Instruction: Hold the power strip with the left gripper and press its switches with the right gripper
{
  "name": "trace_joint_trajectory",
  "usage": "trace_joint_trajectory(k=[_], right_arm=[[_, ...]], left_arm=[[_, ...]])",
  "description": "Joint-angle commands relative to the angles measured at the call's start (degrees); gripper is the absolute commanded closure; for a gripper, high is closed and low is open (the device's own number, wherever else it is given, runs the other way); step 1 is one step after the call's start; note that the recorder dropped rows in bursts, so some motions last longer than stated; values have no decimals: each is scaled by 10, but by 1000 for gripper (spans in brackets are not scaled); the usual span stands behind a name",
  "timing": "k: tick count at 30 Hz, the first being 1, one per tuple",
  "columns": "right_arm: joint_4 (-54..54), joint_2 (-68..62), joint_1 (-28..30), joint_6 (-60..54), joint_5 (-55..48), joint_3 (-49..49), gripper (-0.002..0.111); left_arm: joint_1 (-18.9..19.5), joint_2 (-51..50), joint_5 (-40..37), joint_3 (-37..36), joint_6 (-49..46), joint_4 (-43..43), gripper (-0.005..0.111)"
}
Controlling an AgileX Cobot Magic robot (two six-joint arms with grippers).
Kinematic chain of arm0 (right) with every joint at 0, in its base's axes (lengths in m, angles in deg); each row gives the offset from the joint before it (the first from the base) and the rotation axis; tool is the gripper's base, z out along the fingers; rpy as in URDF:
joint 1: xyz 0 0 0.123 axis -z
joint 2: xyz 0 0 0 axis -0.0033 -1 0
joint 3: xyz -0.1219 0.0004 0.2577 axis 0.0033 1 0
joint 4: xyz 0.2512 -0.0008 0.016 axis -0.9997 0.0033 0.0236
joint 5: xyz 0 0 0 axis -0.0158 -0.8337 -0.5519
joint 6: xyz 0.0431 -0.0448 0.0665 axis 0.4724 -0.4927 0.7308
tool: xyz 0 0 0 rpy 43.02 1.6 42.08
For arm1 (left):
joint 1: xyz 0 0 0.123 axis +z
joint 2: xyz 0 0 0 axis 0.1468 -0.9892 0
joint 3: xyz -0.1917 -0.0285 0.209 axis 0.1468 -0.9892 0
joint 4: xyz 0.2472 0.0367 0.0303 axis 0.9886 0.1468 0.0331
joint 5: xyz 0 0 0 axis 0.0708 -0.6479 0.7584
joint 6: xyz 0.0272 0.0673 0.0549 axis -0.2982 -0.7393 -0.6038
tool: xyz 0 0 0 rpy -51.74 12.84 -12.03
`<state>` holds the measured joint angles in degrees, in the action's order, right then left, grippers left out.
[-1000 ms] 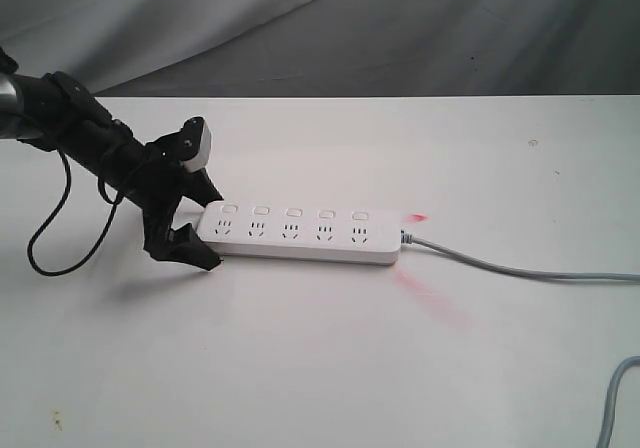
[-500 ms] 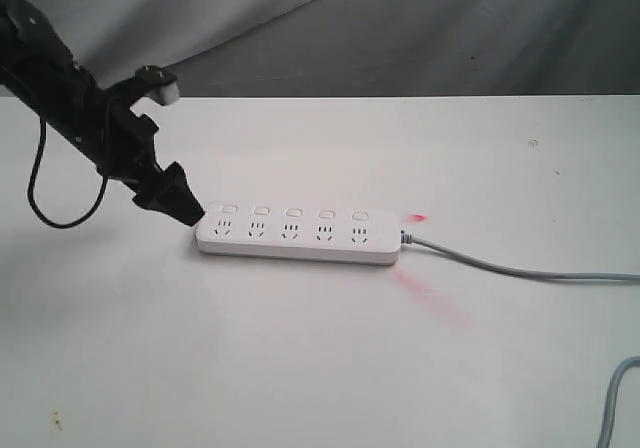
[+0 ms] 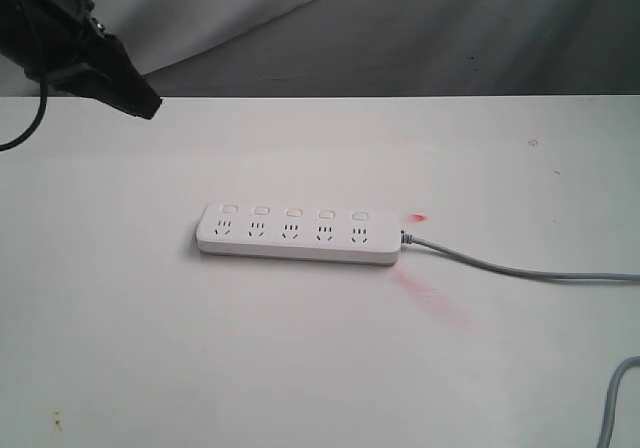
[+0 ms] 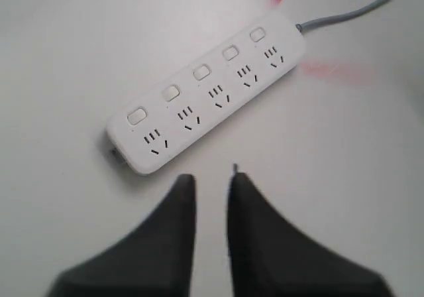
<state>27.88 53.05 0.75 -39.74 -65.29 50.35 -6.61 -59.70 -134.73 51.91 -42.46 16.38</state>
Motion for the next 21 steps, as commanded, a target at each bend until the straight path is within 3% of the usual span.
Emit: trace_joint_trajectory(k=[1, 6, 13, 19, 21], right_arm=[[6, 3, 4, 3, -2, 2, 108], [6, 3, 4, 3, -2, 2, 108], [6, 3, 4, 2, -2, 2, 108], [6, 3, 4, 2, -2, 2, 108], [6, 3, 4, 3, -2, 2, 108]], left_arm=[[-1, 33, -2, -2, 4, -26, 106], [-1, 50, -2, -2, 31, -105, 106], [-1, 50, -2, -2, 31, -109, 106], [16, 123, 1, -24, 22, 73, 106], [16, 191, 107, -79, 41, 83, 106]])
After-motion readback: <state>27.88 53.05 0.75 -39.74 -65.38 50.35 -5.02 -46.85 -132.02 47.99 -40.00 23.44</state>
